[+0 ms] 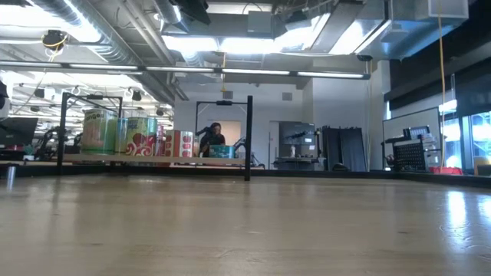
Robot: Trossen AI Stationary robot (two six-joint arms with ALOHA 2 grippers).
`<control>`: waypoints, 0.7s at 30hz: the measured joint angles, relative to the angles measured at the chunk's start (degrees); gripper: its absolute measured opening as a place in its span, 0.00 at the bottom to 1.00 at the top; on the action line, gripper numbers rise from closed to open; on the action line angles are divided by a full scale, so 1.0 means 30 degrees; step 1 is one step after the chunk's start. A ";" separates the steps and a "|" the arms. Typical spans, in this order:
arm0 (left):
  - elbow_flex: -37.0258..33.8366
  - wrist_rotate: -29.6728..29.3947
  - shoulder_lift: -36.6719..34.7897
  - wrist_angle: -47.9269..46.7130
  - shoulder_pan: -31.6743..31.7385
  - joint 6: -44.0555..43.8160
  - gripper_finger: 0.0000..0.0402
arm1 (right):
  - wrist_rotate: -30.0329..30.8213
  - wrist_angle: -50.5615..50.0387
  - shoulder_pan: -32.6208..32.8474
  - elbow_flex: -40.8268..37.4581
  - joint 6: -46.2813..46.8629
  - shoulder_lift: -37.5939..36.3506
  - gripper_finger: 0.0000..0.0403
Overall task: Pick and place cans onto a shelf
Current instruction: Put the canned mushroom on the shelf
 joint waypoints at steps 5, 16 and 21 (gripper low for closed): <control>0.0000 -0.1096 0.0000 0.0000 0.0007 -0.0013 0.15 | -0.0186 0.0041 -0.1170 0.0149 -0.0099 0.0024 0.01; 0.0000 -0.1396 0.0000 -0.0007 0.0007 -0.0006 0.15 | 0.0315 -0.0598 -0.5600 0.2465 -0.2035 0.0124 0.01; -0.0001 -0.1396 0.0000 -0.0022 0.0007 -0.0006 0.15 | 0.1213 -0.1382 -0.8521 0.3525 -0.3037 0.0095 0.01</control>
